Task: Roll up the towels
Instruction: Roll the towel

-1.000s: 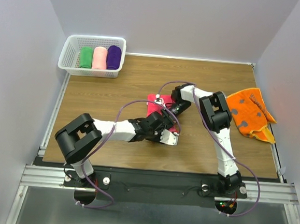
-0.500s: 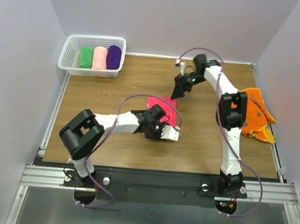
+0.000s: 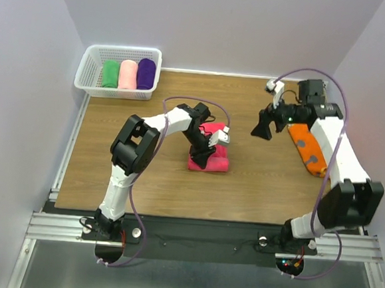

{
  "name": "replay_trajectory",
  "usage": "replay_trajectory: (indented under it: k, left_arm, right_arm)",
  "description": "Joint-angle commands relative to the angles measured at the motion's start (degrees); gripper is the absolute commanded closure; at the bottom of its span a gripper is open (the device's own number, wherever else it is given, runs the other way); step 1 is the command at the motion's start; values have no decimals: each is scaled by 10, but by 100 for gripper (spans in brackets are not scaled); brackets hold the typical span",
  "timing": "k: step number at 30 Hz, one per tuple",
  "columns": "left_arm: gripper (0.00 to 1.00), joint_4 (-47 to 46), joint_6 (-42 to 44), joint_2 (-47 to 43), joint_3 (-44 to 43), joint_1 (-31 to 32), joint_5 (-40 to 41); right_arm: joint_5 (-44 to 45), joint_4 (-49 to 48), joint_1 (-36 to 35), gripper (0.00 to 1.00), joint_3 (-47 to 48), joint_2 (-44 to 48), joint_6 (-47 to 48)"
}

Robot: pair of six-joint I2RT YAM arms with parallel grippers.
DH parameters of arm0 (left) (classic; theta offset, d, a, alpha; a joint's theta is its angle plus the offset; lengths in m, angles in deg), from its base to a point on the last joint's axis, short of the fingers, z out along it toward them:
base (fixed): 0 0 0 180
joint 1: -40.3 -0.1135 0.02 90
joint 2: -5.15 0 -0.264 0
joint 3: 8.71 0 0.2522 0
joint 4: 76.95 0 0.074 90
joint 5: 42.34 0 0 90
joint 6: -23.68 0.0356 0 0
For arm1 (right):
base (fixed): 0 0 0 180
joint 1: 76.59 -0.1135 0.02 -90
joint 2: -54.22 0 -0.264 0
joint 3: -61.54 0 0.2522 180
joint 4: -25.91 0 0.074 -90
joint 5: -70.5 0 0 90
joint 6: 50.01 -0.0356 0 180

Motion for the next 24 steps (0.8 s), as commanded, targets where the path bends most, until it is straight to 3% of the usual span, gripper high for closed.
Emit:
replay_trajectory:
  k: [1,5,9,13,18,24]
  left_arm:
    - [61,87,63,98,-56,-33,36]
    - [61,124,75,169,-117,-44,41]
    - [60,184,76,215,-193,-53,34]
    - [59,200,75,231,-214,-58,28]
    - [56,200,61,243,-228,-59,37]
    - [54,178,56,226,-204,-59,39]
  right_arm:
    - [61,-66,-69,0,-79,79,31]
    - [126,-80,-179,0,-148,136,38]
    - [227,-91,-309,1,-183,132,46]
    - [335,-186,-390,2,-229,118,52]
    - [431,-361,-438,3,-319,83,104]
    - [433,-422,-440,4,-342,32,118]
